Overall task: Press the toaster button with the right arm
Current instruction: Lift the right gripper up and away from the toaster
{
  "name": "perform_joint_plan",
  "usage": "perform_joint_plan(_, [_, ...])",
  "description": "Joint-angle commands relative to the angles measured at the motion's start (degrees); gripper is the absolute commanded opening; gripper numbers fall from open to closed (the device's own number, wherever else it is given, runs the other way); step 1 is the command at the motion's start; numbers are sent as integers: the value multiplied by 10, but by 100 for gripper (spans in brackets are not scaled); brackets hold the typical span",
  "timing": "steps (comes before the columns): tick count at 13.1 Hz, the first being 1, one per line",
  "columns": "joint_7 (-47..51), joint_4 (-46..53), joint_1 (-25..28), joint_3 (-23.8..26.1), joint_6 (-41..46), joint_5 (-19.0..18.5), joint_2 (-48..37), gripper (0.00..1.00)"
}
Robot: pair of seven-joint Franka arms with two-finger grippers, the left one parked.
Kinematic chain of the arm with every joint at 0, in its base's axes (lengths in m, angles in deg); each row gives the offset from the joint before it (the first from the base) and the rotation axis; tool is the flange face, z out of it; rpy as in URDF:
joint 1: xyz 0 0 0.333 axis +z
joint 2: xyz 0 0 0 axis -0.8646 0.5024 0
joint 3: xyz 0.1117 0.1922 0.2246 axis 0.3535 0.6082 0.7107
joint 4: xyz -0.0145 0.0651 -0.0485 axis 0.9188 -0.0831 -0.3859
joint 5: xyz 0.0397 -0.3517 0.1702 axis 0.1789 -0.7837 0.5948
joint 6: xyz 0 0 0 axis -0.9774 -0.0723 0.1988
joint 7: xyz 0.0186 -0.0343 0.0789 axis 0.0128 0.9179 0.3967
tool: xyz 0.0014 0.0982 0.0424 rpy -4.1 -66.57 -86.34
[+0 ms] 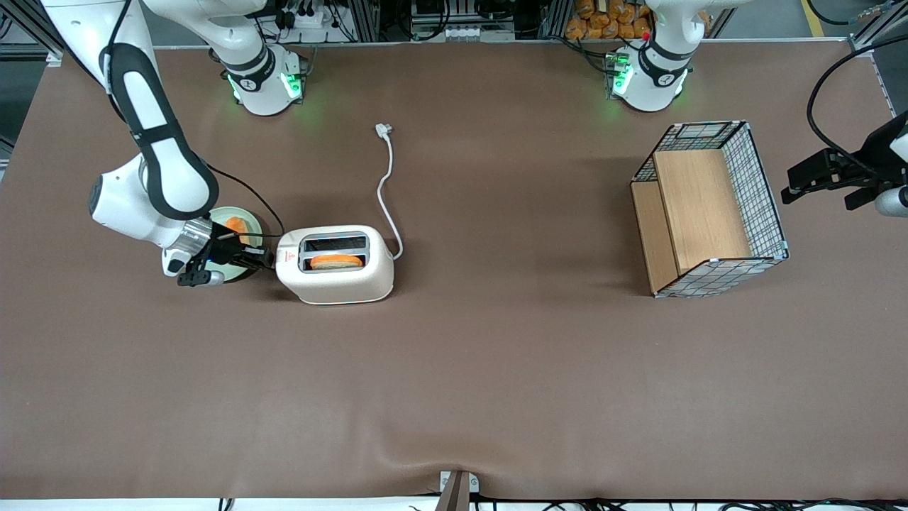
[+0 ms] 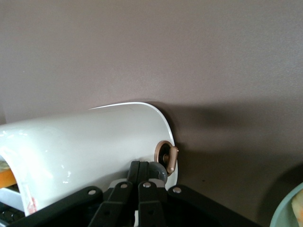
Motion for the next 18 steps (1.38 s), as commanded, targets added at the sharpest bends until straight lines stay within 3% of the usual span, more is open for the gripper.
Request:
perform_joint_plan(1, [-14,-6,-5,-2,49,20,-20,0])
perform_joint_plan(8, [-4,12,-15,-35,143,5,-62,0])
perform_joint_plan(12, [168,81,-21,-62,259,-108,-87,0])
perform_joint_plan(15, [227,114,-25,-66,296,-132,-105,0])
perform_joint_plan(18, [333,198,-26,-65,388,-204,-108,0])
